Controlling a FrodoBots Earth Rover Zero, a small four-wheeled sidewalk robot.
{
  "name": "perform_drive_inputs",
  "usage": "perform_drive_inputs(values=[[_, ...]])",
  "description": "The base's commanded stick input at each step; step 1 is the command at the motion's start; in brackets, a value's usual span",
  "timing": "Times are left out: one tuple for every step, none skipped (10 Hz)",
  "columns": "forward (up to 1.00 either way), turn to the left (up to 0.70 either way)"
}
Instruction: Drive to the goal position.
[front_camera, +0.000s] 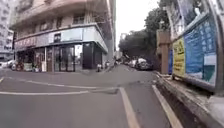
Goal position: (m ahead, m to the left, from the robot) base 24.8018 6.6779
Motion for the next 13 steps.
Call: perform_drive_inputs(values=[[0.70,0.00],[0.70,0.00],[0.70,0.00],[0.70,0.00],[0.70,0.00],[0.70,0.00],[0.70,0.00],[0.70,0.00],[0.70,0.00],[0.70,0.00],[0.70,0.00],[0.70,0.00],[0.70,0.00]])
